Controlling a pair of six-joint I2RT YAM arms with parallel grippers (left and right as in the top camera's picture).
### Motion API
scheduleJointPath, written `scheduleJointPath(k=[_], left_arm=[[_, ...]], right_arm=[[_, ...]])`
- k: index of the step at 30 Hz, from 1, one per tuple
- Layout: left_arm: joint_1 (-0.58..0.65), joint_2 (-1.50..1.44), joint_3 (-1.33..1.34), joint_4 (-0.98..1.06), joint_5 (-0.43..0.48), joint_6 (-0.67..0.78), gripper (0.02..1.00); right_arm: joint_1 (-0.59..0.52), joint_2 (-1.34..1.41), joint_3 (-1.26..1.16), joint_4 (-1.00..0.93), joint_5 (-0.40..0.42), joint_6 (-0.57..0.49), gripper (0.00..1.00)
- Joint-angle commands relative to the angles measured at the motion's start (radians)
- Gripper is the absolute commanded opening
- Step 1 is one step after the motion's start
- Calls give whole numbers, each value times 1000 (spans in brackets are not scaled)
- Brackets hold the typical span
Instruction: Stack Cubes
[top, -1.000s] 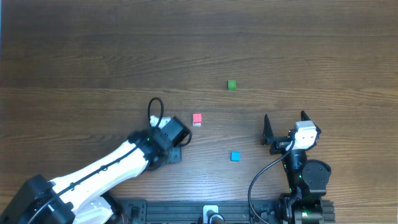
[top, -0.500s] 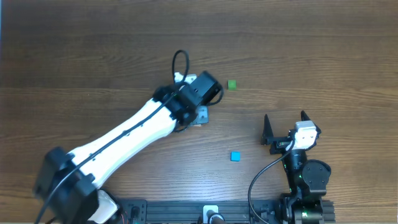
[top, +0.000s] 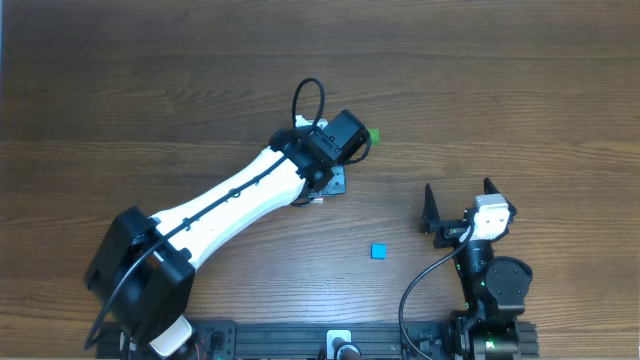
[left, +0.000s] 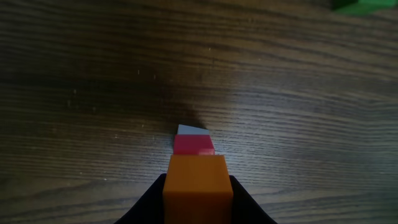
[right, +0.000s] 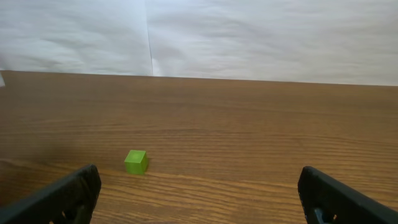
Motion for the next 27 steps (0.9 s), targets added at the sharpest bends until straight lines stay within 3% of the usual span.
scheduleJointPath(k=[1, 27], left_arm=[[6, 33, 25, 2, 16, 14, 40], [7, 74, 24, 8, 35, 10, 42]], right_arm=[[-6, -6, -5, -4, 3, -5, 991], [-6, -6, -5, -4, 3, -5, 993]])
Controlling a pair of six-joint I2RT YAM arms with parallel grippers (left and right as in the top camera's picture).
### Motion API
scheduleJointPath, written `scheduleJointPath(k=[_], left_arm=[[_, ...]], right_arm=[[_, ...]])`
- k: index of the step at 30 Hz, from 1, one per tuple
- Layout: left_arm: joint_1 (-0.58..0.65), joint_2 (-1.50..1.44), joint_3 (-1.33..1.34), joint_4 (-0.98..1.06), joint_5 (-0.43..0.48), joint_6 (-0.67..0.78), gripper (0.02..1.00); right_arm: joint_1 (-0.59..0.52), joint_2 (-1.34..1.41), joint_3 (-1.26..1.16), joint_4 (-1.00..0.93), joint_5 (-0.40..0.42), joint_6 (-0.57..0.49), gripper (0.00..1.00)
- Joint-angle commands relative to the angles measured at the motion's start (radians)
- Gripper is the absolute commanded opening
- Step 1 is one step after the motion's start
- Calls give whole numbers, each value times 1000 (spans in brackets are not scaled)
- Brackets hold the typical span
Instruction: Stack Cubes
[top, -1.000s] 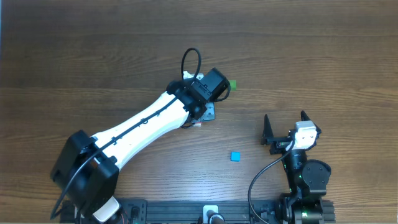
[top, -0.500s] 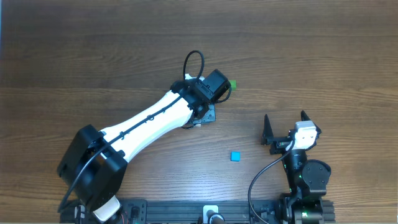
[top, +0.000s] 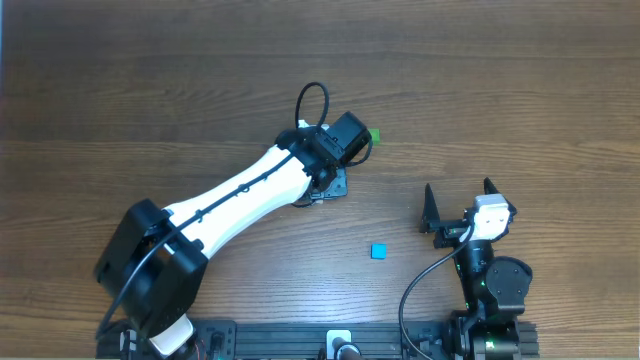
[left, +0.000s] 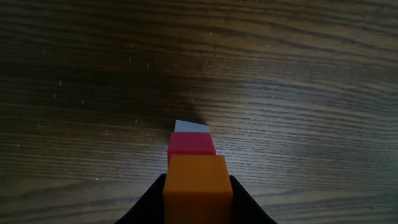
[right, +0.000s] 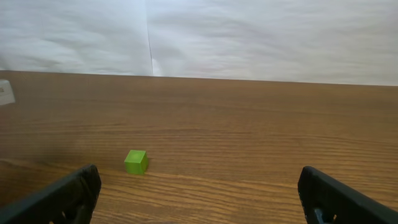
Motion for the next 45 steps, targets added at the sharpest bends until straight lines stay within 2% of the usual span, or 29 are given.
scheduleJointPath(k=[1, 15, 45], left_arm=[[7, 36, 24, 8, 6, 10, 42], [8, 43, 24, 10, 11, 11, 45], [8, 43, 24, -11, 13, 11, 316]], right_arm=[[-6, -6, -5, -4, 3, -4, 991], [-6, -6, -5, -4, 3, -4, 993], [-6, -6, -5, -4, 3, -4, 993]])
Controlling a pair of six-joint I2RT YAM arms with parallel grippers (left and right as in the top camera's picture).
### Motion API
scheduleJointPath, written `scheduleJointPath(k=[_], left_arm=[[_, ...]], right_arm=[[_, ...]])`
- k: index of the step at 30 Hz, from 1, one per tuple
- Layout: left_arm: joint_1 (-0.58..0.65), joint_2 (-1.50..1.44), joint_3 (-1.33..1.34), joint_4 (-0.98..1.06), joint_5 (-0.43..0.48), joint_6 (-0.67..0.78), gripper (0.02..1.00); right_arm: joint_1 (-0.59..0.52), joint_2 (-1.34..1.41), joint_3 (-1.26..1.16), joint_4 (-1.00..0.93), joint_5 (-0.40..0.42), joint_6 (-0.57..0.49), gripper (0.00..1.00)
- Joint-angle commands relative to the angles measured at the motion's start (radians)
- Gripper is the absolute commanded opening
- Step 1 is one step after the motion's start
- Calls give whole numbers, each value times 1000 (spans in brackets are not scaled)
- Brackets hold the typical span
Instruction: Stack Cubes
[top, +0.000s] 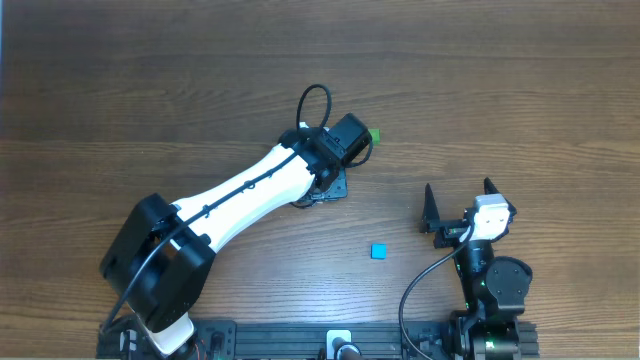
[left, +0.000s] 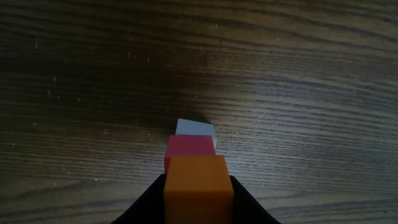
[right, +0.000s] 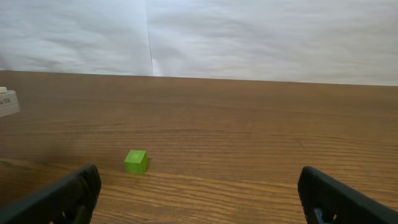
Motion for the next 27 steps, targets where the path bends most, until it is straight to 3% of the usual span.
scheduleJointPath(k=[1, 6, 11, 13, 16, 18, 27], left_arm=[[7, 18, 21, -5, 6, 11, 336], [7, 18, 21, -4, 6, 11, 362], [7, 18, 21, -4, 5, 11, 470], [7, 18, 21, -4, 5, 11, 553], [7, 10, 21, 8, 2, 11, 853], [8, -14, 21, 29, -18, 11, 998], [127, -227, 21, 79, -148, 25, 996]], right_arm=[[-6, -6, -5, -4, 3, -4, 991], [-6, -6, -5, -4, 3, -4, 991], [-6, -6, -5, -4, 3, -4, 991], [-6, -6, -5, -4, 3, -4, 991], [-6, -6, -5, -3, 3, -4, 991], [-6, -6, -5, -4, 3, -4, 993], [-6, -6, -5, -3, 3, -4, 991]])
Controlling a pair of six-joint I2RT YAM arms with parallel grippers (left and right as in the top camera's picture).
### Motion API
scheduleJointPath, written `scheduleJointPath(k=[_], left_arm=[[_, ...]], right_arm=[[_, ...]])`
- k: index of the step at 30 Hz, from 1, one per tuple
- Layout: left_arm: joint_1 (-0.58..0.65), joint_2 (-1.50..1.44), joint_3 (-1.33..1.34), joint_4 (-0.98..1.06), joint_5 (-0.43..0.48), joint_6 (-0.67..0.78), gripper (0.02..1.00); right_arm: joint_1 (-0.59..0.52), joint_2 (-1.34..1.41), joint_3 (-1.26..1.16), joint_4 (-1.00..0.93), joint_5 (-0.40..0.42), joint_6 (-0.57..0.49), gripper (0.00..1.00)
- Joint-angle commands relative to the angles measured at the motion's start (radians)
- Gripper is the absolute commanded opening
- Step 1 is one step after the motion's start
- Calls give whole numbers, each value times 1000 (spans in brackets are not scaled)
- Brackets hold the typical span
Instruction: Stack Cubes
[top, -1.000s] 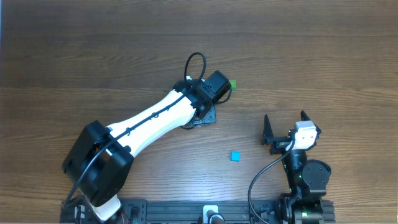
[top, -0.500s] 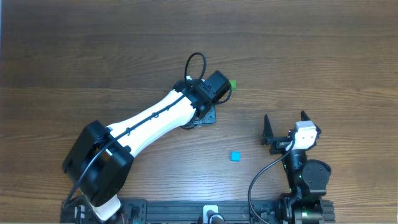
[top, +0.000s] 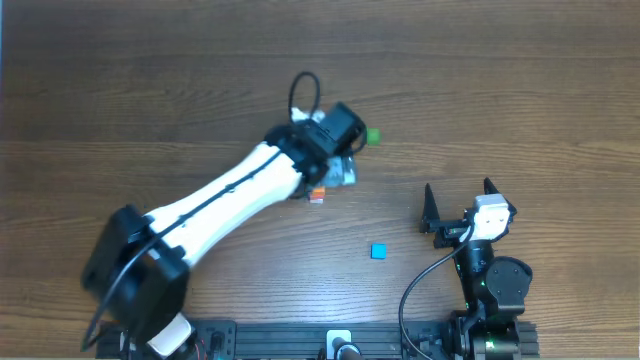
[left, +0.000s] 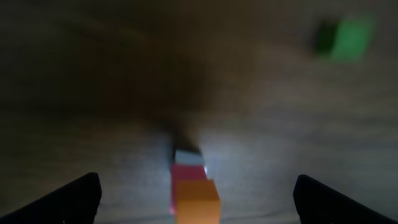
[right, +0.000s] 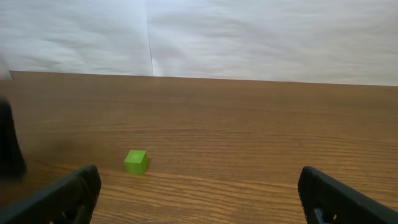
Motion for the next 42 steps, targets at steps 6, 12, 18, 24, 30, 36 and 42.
scheduleJointPath(k=[6, 12, 18, 24, 30, 36, 42], left_arm=[[285, -301, 19, 154, -107, 189, 991], [447, -422, 19, 255, -89, 331, 980], [522, -496, -14, 291, -84, 435, 978], [584, -632, -200, 490, -5, 480, 976], [638, -872, -504, 686, 53, 483, 978], [708, -1125, -742, 697, 122, 509, 976], [733, -1342, -901, 697, 132, 563, 982]], right_arm=[[-6, -6, -5, -4, 3, -4, 991], [-6, -6, -5, -4, 3, -4, 991], [-6, -6, -5, -4, 3, -4, 993], [-6, -6, -5, -4, 3, -4, 991], [-6, -6, -5, -4, 3, -4, 993], [-6, -6, -5, -4, 3, -4, 991], [-6, -6, -5, -4, 3, -4, 993]])
